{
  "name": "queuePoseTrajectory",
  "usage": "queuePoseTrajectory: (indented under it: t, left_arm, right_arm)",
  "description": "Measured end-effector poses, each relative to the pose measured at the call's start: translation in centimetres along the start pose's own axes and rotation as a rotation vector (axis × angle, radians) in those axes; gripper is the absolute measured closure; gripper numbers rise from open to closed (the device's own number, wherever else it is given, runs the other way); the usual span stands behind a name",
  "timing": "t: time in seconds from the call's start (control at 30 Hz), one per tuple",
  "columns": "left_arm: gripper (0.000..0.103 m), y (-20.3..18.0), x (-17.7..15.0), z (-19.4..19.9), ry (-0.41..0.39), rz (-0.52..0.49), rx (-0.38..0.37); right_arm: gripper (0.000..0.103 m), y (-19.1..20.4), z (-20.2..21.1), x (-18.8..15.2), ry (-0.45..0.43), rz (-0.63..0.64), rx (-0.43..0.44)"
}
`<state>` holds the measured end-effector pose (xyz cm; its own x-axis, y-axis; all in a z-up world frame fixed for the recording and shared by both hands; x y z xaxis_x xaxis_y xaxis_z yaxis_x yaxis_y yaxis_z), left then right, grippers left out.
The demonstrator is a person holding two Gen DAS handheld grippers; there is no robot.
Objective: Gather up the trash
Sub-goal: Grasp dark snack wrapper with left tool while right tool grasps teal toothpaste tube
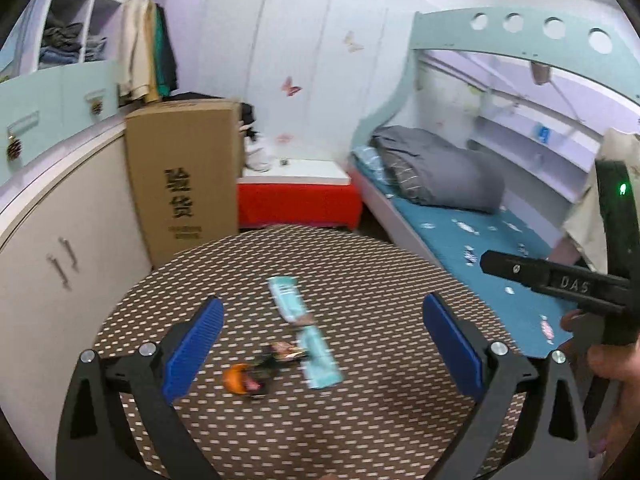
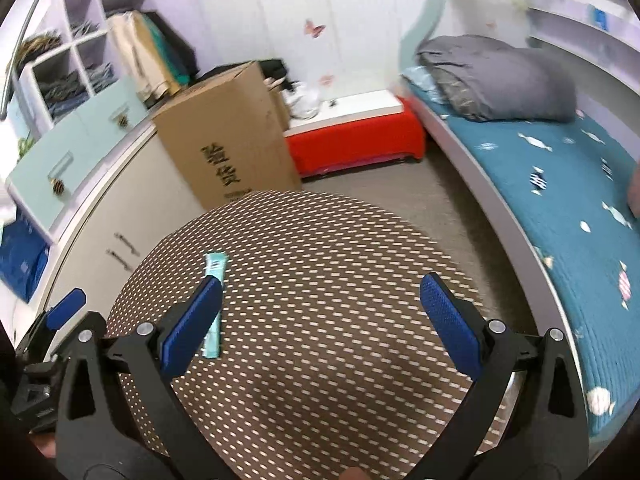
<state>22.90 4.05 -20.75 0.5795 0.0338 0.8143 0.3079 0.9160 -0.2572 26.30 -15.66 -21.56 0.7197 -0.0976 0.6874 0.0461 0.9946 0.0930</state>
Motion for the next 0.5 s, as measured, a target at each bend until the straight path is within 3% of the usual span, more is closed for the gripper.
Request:
queuePoseTrajectory:
  t: [0.2,0.5]
  left_arm:
    - [0.006,3.7,-1.8,-1.0,0.04,-0.013,0.04]
    - [0.006,6.7,-6.2,-3.6,0.175,-0.091,0.045]
  right_arm:
    - [0.006,4.3,-4.5,-1.2,0.077,0.074,0.035]
    - [0.006,10.0,-9.5,-3.6,0.162,0.19,0.088]
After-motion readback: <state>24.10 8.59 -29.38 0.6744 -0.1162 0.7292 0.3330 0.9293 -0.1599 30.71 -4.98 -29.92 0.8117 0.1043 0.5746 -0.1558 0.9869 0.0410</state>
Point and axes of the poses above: each gripper's, at about its wrist camera, not at the fingertips, and z roughly against the way its jaws point, y to its left, x to its top, the point moved 10 cm from there along -z, roughly the way its jaws point, and after that the axes turned 12 degrees about -x, right-handed, at the moved point
